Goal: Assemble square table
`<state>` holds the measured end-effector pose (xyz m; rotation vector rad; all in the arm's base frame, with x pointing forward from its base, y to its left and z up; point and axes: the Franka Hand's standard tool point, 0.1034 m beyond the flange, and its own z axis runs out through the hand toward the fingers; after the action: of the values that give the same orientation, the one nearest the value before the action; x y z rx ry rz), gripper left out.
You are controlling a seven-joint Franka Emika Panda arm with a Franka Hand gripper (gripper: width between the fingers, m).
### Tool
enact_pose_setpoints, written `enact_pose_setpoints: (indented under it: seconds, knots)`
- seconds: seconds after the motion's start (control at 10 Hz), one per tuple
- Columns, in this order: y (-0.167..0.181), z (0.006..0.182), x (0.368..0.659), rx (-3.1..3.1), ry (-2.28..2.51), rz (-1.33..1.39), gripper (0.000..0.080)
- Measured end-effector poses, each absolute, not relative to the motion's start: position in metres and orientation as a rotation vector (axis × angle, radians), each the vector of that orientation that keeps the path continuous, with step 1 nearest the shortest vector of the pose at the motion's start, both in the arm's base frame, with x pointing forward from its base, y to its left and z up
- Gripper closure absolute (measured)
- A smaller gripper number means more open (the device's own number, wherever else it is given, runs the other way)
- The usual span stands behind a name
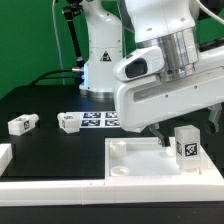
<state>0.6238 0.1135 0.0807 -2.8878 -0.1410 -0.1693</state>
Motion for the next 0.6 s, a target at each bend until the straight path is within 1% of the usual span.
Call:
enact_pose_setpoints:
  seconds: [0.1, 0.2, 0.3, 0.5, 0.6]
  knots:
    - [0.1138, 0.0807, 0.6237, -2.887, -0.102, -0.164, 0.0371]
    - [0.1141, 0.0807, 0.6238, -2.885, 0.002, -0.152, 0.0371]
    - [0.1119, 0.0804, 0.6241, -2.883, 0.076, -0.144, 0.0494]
    - [0.1105, 0.0801, 0.6243, -2.872, 0.233, -0.125, 0.0494]
    - [0.1109, 0.0798, 0.6266, -2.844, 0.452, -0.117, 0.0494]
